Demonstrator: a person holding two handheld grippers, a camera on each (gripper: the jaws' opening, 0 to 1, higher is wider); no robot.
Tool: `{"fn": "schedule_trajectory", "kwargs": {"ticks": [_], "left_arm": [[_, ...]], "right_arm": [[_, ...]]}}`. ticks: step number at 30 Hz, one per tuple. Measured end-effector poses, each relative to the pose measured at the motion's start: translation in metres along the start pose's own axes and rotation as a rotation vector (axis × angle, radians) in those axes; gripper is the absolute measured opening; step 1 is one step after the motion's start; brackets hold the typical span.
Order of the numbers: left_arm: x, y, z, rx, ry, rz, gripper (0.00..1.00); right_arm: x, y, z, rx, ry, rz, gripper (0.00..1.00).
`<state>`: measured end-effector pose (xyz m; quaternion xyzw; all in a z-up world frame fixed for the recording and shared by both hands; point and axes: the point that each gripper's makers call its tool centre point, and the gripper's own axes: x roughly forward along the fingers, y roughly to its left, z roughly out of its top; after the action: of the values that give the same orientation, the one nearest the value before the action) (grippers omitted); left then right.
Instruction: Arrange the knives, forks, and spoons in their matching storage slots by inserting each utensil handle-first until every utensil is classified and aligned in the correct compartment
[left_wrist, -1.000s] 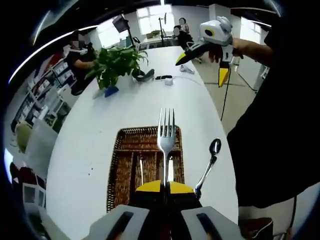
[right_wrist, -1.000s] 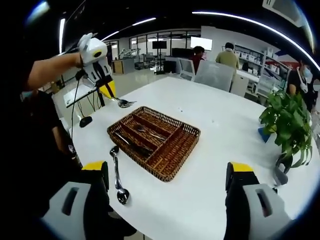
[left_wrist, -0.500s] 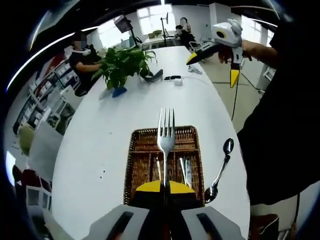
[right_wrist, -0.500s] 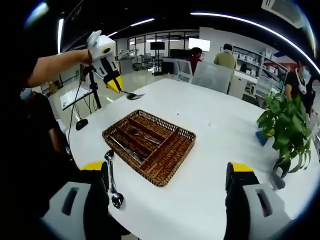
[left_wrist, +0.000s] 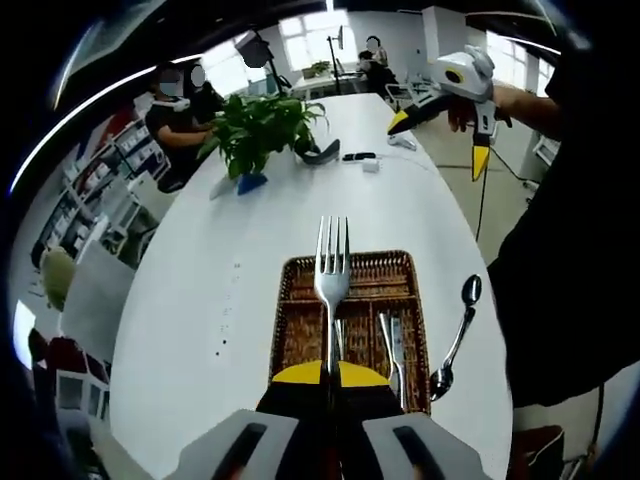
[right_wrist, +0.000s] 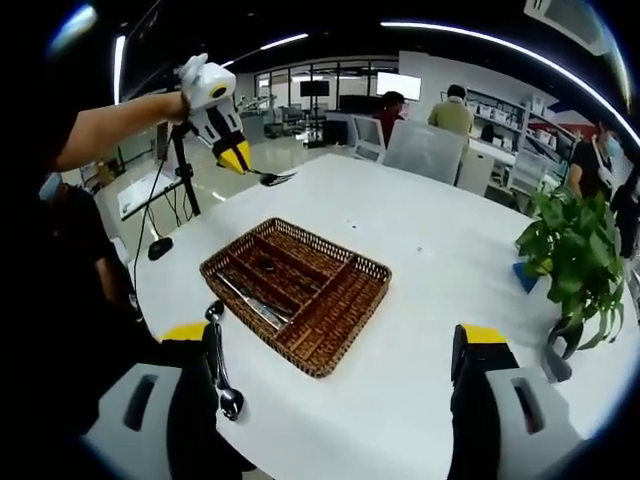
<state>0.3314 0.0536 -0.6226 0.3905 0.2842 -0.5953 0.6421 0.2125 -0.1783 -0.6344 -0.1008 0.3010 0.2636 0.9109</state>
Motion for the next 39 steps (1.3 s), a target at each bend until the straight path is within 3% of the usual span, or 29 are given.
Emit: {"fn": "schedule_trajectory", "kwargs": {"ticks": [12, 22, 39], "left_arm": [[0.02, 0.002, -0.011, 0.007, -0.015, 0.04, 0.0], [0.042, 0.004, -0.032, 0.015, 0.003, 0.054, 0.0], [0.08, -0.006, -0.06, -0.058, 0.02, 0.047, 0.0]], "right_arm": [[0.005, 0.002, -0.007, 0.007, 0.024, 0.0, 0.99], [0.01, 0.005, -0.009, 0.002, 0.039, 0.01, 0.99], [0.016, 0.01, -0.015, -0.01, 0.06, 0.034, 0.99]]}}
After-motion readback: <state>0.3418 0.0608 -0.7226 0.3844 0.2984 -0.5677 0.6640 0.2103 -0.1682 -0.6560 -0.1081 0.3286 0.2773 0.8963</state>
